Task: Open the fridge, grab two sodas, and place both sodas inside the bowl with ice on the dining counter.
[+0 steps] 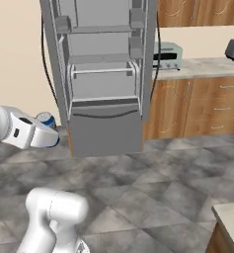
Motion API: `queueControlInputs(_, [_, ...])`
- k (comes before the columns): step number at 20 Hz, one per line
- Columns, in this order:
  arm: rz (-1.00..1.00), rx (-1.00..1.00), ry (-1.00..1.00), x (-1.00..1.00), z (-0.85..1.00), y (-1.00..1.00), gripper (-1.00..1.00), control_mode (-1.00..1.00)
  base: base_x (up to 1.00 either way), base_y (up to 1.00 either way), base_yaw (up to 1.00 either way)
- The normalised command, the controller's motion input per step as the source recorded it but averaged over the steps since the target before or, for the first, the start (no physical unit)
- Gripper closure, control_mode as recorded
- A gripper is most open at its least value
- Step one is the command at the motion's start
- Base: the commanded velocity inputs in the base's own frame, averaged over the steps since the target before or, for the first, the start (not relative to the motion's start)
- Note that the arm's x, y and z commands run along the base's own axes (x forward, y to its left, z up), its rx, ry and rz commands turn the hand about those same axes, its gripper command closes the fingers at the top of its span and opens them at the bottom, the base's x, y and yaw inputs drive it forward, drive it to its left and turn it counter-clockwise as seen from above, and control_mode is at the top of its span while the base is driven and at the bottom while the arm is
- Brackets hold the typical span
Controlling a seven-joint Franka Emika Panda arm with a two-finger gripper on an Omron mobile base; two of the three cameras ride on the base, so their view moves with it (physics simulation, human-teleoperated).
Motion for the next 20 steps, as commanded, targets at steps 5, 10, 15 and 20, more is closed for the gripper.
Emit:
queueControlInputs(5, [0.00, 0.00, 0.00, 0.00, 0.00, 0.00, 1.00, 1.00, -1.00, -0.21, -0.03])
queueControlInputs(10, [0.00, 0.00, 0.00, 0.00, 0.00, 0.00, 1.00, 1.00, -1.00, -0.27, -0.01])
queueControlInputs(15, [0.00, 0.00, 0.00, 0.00, 0.00, 0.00, 1.00, 1.00, -1.00, -0.45, -0.03])
queueControlInputs(20, [0.00, 0.00, 0.00, 0.00, 0.00, 0.00, 1.00, 1.00, -1.00, -0.21, -0.07])
